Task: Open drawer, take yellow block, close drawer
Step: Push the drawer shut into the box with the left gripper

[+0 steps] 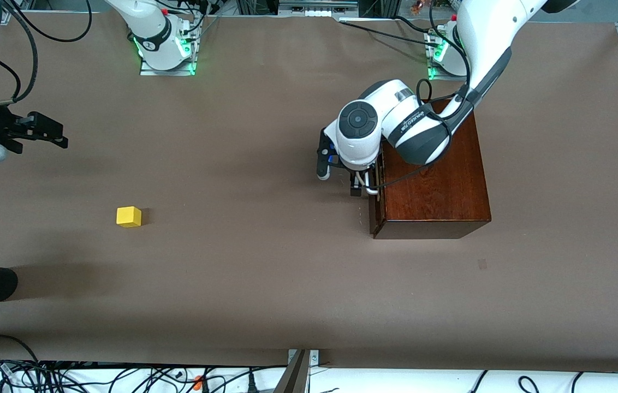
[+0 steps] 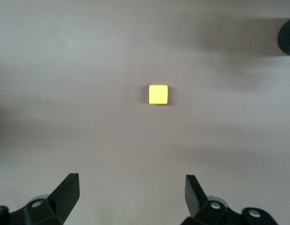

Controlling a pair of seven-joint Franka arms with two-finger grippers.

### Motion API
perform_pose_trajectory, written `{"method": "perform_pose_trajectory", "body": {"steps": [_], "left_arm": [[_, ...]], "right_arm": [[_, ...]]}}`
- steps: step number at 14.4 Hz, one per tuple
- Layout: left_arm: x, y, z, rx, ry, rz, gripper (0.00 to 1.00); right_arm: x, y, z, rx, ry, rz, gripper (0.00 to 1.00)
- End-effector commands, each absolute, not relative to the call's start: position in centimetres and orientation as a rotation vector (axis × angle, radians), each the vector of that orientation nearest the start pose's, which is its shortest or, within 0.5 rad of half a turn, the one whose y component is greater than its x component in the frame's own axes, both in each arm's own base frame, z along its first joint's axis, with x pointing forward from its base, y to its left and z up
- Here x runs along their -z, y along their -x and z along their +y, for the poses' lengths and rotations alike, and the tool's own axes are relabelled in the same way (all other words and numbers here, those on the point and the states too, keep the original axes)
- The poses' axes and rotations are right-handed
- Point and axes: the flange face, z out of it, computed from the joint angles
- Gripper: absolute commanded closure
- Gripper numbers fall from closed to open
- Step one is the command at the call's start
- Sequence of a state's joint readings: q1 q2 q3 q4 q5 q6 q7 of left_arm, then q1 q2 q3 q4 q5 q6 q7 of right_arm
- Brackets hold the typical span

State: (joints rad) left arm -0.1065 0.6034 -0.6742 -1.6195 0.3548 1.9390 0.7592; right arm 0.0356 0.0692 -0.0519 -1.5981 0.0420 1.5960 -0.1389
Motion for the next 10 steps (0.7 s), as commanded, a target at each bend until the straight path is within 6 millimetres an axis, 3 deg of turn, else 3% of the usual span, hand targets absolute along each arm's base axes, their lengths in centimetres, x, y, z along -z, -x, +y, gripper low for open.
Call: {"method": "perform_pose_trajectory", "body": {"steps": [1, 2, 7, 10], "left_arm": [[-39.0, -51.5, -40.3, -0.138, 2.371, 2.233, 0.00], [-41.0, -51.0, -39.9, -0.146, 2.439, 2.169, 0.00], [-51.3, -52.8, -33.5, -0.367, 2.708, 1.679, 0.00], [-54.9, -53.9, -29.2, -0.468, 2.801, 1.421, 0.00]], "right_arm": [[-57.8, -57.2, -0.3, -0.189, 3.084, -0.217, 0.00], [-57.8, -57.2, -0.3, -0.189, 3.082, -0.217, 0.00], [-57.9, -57.2, 1.1, -0.184, 3.088, -0.251, 0.00], [-57.9, -57.3, 1.2, -0.173, 3.091, -0.251, 0.00]]}}
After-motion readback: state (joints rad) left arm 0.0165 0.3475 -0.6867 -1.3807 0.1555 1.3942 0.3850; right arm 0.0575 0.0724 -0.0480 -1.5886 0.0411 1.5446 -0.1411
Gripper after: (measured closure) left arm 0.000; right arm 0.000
